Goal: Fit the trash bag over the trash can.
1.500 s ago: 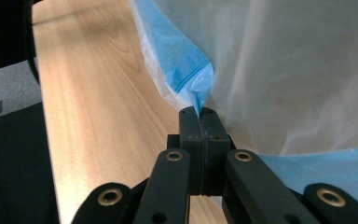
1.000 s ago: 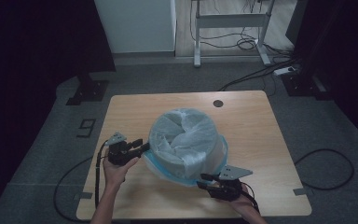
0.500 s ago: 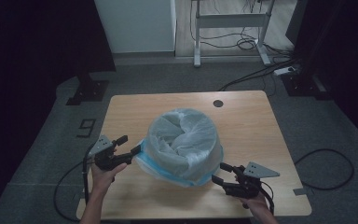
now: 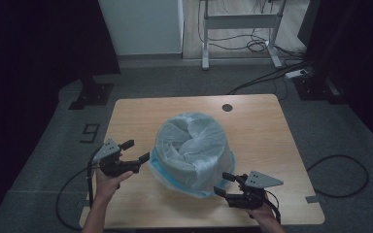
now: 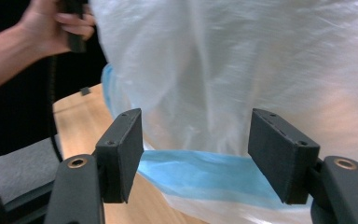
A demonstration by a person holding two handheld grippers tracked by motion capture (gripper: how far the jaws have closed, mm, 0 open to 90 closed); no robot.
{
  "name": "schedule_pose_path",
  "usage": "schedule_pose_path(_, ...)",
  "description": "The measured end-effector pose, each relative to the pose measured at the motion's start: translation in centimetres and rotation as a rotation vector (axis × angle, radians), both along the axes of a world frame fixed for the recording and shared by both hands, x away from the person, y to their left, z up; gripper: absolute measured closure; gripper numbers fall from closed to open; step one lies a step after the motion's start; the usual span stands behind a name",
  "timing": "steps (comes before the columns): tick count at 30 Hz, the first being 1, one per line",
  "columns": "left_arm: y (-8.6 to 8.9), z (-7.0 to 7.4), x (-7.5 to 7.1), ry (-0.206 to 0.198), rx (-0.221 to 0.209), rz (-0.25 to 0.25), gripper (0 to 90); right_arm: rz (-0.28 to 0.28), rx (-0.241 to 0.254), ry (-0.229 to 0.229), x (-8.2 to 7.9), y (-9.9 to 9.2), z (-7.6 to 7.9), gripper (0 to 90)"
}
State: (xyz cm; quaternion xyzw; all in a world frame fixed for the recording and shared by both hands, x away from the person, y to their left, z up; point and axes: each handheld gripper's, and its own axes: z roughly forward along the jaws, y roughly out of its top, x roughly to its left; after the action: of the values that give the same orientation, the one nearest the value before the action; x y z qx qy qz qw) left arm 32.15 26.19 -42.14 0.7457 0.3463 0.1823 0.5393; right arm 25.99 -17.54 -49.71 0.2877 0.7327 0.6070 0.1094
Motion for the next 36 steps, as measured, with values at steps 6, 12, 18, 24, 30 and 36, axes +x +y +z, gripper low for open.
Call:
schedule_pose_path(6,-0.5,2.5,0.3,-0.019,-0.003,-0.094,19.0,-0.054,0.014,0.024,0.3,-1.8,-0.5,34.9)
schedule_pose_path(12,-2.6,5.0,1.5,-0.019,0.075,-0.217,24.5,-0.084,0.015,0.037,0.4,-2.7,-0.9,35.1)
schedule_pose_path(18,-5.0,6.5,3.2,-0.008,0.122,-0.319,30.0,-0.106,0.025,0.044,0.6,-3.3,-1.1,35.6)
schedule_pose_path(24,-7.0,6.6,5.4,0.063,0.208,-0.379,39.5,-0.113,0.033,0.046,0.6,-3.6,-1.0,36.1)
schedule_pose_path(30,-9.3,6.6,7.0,0.135,0.335,-0.41,47.6,-0.118,0.036,0.052,0.7,-3.7,-1.2,36.3)
schedule_pose_path(36,-11.2,6.0,7.7,0.21,0.476,-0.434,52.5,-0.122,0.039,0.052,0.7,-3.9,-1.2,36.8)
